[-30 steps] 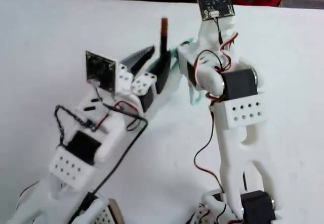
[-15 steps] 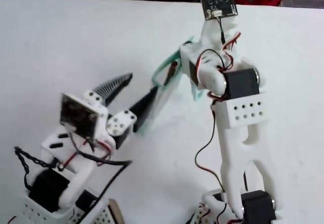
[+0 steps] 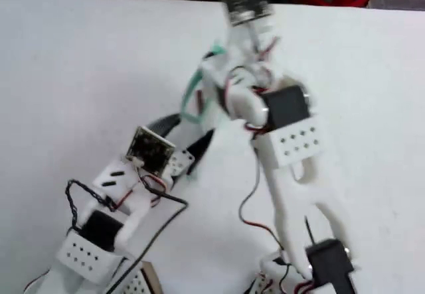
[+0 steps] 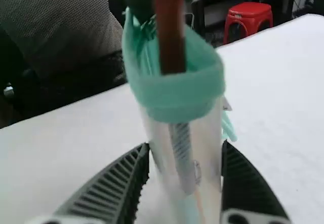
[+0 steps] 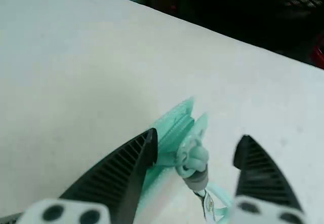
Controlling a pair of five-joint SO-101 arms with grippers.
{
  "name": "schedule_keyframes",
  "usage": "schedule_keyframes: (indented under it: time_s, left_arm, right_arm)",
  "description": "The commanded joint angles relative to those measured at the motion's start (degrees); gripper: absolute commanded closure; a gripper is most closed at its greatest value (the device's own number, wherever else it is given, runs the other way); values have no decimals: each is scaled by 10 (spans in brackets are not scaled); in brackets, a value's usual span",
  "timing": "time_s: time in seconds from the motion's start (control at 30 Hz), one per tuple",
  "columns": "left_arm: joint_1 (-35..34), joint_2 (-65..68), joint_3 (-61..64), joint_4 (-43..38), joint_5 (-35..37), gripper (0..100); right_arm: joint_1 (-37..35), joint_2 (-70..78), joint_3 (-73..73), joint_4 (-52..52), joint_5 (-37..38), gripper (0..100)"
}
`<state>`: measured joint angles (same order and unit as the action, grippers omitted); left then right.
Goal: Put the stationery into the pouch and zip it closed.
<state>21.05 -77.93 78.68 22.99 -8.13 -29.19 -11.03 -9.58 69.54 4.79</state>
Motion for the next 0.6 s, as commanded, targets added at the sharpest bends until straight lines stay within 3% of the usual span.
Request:
schedule_keyframes:
  time_s: [0.0, 0.17, 0.4, 0.5, 0.57]
  left_arm:
    - [-32, -6, 4, -36, 21, 779]
    - [-37, -4, 4, -40, 52, 776]
    - [-73, -7, 2, -41, 56, 776]
    - [-74, -5, 4, -41, 56, 778]
    - [-73, -4, 4, -41, 56, 778]
  right_arm:
    - [-13, 58, -13, -3, 80, 873]
    - [27, 89, -91, 91, 4, 875]
    - [60, 102, -197, 177, 71, 872]
    - [29, 117, -237, 281, 70, 803]
    - [6, 116, -240, 292, 69, 742]
